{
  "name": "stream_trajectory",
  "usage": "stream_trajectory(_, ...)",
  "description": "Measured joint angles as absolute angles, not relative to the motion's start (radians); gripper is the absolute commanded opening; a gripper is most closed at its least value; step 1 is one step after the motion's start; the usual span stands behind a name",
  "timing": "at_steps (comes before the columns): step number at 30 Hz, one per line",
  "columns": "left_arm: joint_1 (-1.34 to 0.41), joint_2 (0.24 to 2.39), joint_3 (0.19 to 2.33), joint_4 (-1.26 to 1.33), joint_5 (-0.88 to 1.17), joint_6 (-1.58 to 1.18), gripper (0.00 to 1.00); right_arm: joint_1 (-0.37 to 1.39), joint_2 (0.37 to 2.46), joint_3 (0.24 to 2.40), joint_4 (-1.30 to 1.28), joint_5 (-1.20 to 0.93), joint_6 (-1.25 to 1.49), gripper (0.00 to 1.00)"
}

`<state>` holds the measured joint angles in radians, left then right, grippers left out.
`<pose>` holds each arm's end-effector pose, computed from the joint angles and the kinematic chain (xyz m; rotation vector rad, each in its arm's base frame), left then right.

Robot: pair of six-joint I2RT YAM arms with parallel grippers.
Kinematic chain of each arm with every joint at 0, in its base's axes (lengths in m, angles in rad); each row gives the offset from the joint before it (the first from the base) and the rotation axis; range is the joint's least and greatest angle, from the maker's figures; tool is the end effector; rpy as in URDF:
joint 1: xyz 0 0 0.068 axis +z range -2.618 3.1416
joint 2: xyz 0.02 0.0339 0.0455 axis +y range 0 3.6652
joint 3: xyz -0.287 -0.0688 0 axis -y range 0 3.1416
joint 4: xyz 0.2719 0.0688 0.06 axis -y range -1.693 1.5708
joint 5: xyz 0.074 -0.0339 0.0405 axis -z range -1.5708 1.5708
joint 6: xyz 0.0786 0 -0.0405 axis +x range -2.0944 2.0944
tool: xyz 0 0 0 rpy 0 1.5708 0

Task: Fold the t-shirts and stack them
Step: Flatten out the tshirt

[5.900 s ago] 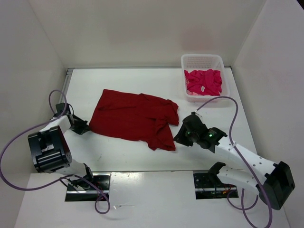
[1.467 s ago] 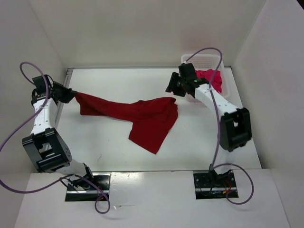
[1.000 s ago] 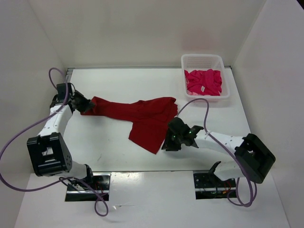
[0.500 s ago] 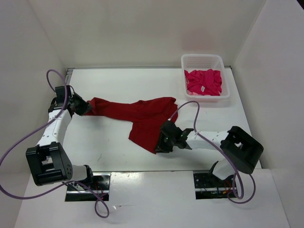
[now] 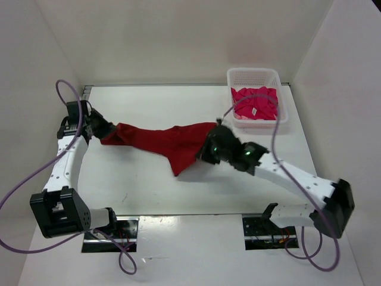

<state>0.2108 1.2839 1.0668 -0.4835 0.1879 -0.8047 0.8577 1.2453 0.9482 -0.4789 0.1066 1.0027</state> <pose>0.3285 0.0553 0.2913 -1.0345 2.0672 -0.5222 0.2120 0.2323 0.2566 0.2351 2.4704 0.7557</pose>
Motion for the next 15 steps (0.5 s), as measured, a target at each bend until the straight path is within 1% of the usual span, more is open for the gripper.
stream_trajectory(2, 0.203, 1.282, 1.156, -0.509, 0.194, -0.791, 0.00, 0.831, 1.175, 1.145, -0.546, 0.156, 0.955, 0.00)
stream_trajectory(5, 0.205, 1.279, 1.335, -0.530, 0.207, -0.786, 0.00, 0.804, 1.140, 1.457, -0.624, 0.242, 0.880, 0.00)
stream_trajectory(11, 0.295, 1.262, 1.678, -0.575, 0.264, -0.789, 0.00, 0.802, 1.195, 1.961, -0.743, 0.366, 0.728, 0.00)
stream_trajectory(15, 0.320, 1.260, 1.869, -0.616, 0.257, -0.789, 0.00, 0.797, 1.246, 2.156, -0.749, 0.434, 0.633, 0.00)
